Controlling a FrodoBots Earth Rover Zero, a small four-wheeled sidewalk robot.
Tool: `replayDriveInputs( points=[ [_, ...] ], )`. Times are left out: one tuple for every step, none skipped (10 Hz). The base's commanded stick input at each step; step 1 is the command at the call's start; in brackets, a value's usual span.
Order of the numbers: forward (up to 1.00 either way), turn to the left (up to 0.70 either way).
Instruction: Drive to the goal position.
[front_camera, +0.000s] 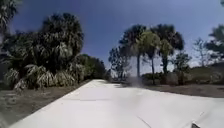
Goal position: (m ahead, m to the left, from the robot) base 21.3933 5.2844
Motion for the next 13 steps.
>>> replayDriveInputs(
  points=[
    [0.7, 0.0],
    [0.7, 0.0],
    [0.7, 0.0],
    [0.7, 0.0],
    [0.7, 0.0],
    [0.7, 0.0],
    [0.7, 0.04],
    [0.7, 0.1],
    [0.7, 0.14],
    [0.7, 0.14],
    [0.7, 0.09],
    [0.7, 0.0],
    [0.7, 0.0]
  ],
)
